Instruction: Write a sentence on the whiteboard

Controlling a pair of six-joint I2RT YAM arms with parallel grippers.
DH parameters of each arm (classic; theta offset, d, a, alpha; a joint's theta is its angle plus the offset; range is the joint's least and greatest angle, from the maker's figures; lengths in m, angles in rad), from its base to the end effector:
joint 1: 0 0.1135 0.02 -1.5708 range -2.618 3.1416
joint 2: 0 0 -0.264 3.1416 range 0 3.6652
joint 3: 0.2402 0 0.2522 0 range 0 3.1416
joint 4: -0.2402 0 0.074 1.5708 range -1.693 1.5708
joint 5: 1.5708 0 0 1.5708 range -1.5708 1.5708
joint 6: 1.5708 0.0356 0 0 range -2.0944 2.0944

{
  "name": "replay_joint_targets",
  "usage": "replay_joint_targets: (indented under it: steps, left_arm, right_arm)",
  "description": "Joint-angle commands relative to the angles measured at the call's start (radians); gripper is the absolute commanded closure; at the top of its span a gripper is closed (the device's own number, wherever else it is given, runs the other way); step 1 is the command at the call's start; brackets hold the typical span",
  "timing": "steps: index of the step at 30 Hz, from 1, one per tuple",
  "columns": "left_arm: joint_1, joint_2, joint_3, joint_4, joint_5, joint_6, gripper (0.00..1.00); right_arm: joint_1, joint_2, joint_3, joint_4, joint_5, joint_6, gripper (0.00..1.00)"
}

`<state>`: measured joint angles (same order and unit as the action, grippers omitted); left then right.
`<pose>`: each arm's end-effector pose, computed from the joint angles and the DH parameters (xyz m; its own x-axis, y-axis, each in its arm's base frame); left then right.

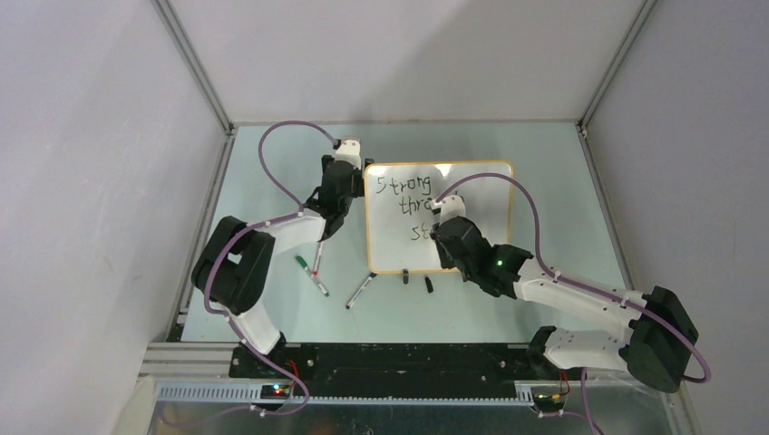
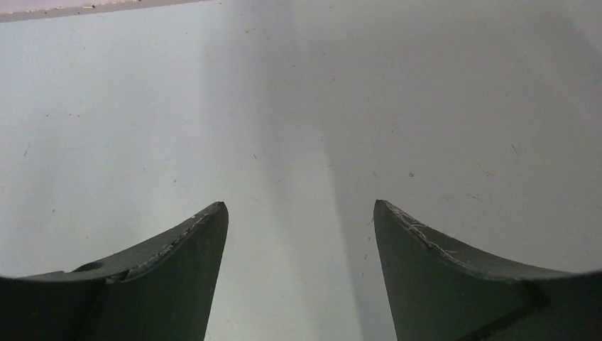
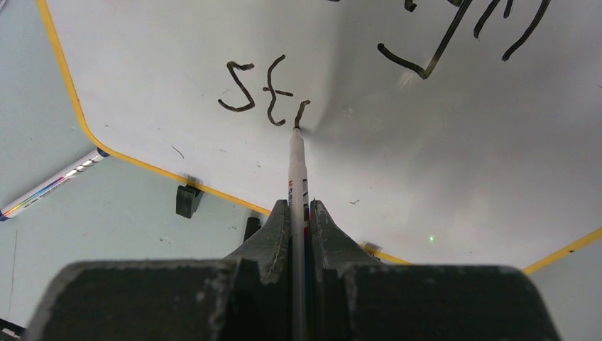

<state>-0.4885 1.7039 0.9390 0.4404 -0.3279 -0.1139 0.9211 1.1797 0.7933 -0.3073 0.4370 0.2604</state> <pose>0.3369 -0.1660 0.2145 -0.2996 0.0374 -0.9533 0.1416 0.9899 -0.0057 0.1636 0.1904 0.2529 -0.5088 -0.2841 -0.8126 -0.4073 0.9111 -0.0635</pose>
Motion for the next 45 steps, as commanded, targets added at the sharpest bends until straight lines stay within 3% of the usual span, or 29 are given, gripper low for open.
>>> replay_joint_targets:
  steps: [1,36,45]
  left_arm:
    - [-0.002,-0.018,-0.001,0.041,0.009,-0.002,0.19]
    - [-0.002,-0.019,-0.001,0.041,0.010,-0.001,0.19]
    - [-0.003,-0.020,-0.001,0.041,0.010,-0.001,0.19]
  right_arm:
    - [-0.022,-0.005,0.015,0.040,0.014,-0.022,1.00]
    - [-0.076,-0.052,0.015,0.029,0.016,-0.014,1.00]
    - [-0.062,-0.183,-0.039,0.050,0.003,-0.016,1.00]
